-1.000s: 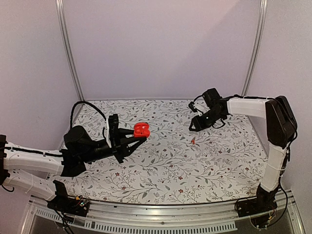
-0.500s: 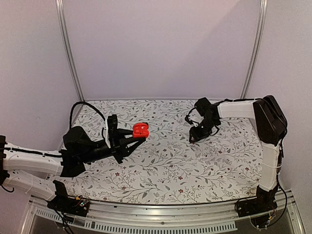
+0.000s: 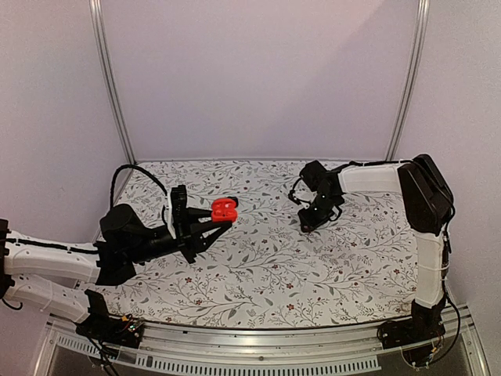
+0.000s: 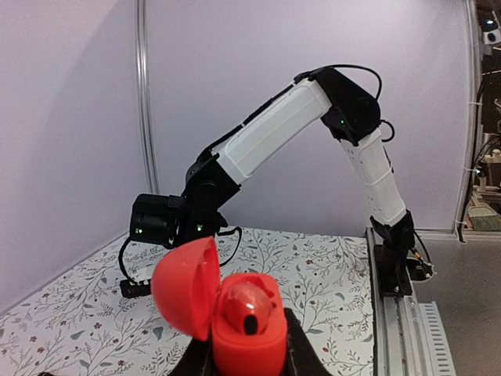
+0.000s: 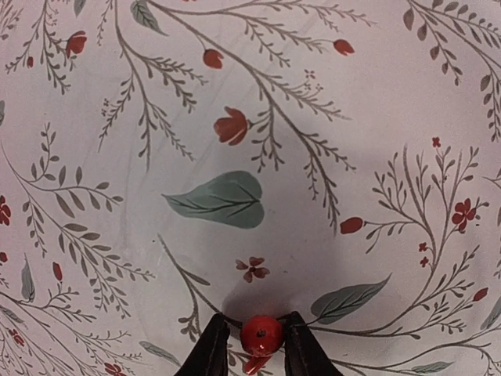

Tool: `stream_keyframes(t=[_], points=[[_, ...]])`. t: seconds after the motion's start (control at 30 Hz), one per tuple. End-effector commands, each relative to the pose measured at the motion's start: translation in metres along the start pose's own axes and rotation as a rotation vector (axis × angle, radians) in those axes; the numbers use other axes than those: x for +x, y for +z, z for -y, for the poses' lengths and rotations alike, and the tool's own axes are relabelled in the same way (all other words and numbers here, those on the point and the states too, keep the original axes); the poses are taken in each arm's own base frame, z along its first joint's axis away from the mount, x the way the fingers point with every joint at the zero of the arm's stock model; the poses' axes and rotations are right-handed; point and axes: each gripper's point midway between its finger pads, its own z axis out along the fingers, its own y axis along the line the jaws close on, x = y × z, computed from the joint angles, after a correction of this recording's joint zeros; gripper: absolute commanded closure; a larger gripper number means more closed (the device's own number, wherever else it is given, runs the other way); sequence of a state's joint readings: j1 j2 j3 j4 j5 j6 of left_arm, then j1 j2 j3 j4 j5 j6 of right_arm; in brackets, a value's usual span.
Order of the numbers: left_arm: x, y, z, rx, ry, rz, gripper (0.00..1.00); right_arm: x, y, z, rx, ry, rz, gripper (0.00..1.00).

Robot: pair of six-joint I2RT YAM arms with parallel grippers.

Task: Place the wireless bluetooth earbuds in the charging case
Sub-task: Pick up the right earbud from the center of the board.

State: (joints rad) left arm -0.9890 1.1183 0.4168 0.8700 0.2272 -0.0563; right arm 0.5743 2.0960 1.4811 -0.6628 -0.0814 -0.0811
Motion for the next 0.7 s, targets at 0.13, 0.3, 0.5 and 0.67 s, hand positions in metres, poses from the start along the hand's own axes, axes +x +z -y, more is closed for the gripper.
stream_keyframes(t=[0.13, 0.3, 0.5, 0.67], points=[[-0.004, -0.004, -0.003, -0.009, 0.002, 0.016, 1.00, 0.030, 0.017, -0.018, 0.052, -0.082, -0.119, 0.81], [-0.003, -0.004, -0.003, -0.010, 0.002, 0.012, 1.00, 0.031, 0.015, -0.029, 0.039, -0.113, -0.114, 0.86], [-0.001, -0.005, -0.005, -0.017, -0.005, 0.007, 1.00, 0.014, -0.002, -0.036, 0.012, -0.113, -0.031, 0.88], [0.004, -0.006, -0.007, -0.031, -0.013, 0.003, 1.00, -0.007, -0.025, -0.043, -0.014, -0.107, 0.107, 0.89]])
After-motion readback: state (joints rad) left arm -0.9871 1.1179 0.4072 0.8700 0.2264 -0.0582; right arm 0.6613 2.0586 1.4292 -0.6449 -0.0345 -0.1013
